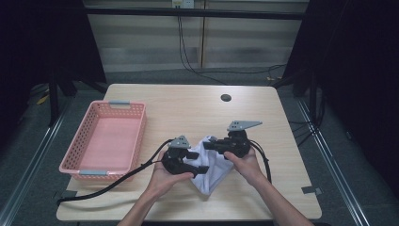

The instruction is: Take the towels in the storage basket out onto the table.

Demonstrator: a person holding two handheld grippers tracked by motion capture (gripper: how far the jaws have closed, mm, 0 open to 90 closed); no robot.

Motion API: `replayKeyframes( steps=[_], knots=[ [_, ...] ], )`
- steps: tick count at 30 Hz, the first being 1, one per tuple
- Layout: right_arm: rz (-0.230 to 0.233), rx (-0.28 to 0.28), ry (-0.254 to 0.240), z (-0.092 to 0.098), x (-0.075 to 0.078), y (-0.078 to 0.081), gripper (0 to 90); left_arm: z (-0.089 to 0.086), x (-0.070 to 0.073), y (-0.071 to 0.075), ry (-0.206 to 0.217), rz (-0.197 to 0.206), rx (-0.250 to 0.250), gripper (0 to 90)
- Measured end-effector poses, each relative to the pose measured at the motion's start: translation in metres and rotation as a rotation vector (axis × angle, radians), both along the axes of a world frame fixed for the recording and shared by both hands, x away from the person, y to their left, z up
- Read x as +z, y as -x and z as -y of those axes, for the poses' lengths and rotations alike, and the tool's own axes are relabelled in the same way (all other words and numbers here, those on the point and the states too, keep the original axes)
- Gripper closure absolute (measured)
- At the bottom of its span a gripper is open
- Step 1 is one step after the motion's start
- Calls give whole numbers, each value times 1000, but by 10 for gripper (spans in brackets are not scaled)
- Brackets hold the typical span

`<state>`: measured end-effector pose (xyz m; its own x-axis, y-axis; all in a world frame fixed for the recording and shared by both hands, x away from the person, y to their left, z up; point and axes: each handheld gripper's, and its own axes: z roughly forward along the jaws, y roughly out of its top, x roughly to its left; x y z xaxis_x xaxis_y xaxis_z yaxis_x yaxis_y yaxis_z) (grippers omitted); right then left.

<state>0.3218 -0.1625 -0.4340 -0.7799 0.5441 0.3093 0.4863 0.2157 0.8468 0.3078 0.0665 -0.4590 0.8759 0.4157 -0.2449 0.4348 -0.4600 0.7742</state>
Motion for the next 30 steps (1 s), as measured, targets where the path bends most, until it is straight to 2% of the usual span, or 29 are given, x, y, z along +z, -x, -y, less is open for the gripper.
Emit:
replayKeyframes(
  steps=[2,3,5,8,11,13,15,17,20,22,23,25,26,28,30],
  knots=[
    [-9,4,-1,-4,-2,-1,768,-2,-4,-1,-7,4,1,698],
    [-10,1,-2,-4,-3,-1,717,-3,-5,-2,-3,-4,11,753],
    [-14,-17,-9,-1,-4,1,586,-6,-5,-3,6,-14,9,784],
    [-12,-54,-4,12,-4,7,516,-10,-6,-5,36,-48,1,771],
    [-19,-68,8,26,-8,18,535,-14,-5,-6,40,-66,11,751],
    [-29,-53,32,29,-17,26,539,-17,-6,-7,59,-75,24,731],
    [-44,-38,59,25,-26,30,537,-18,-7,-8,56,-85,21,687],
    [-29,-11,92,15,-32,31,527,-19,-7,-8,65,-94,11,604],
    [8,0,148,1,-39,29,508,-20,-7,-8,63,-86,-2,574],
    [11,-3,161,-2,-43,25,507,-22,-8,-9,62,-77,0,634],
    [11,-4,161,-3,-44,24,514,-22,-9,-9,69,-80,-11,692],
    [16,-12,180,-5,-47,22,612,-23,-9,-9,102,-103,-18,798],
    [22,-16,189,-5,-47,22,674,-24,-7,-8,100,-91,-8,850],
    [19,-15,179,-3,-44,21,758,-26,-4,-8,98,-81,0,875],
    [10,-21,147,4,-37,18,800,-28,0,-7,110,-65,18,884]
  ],
)
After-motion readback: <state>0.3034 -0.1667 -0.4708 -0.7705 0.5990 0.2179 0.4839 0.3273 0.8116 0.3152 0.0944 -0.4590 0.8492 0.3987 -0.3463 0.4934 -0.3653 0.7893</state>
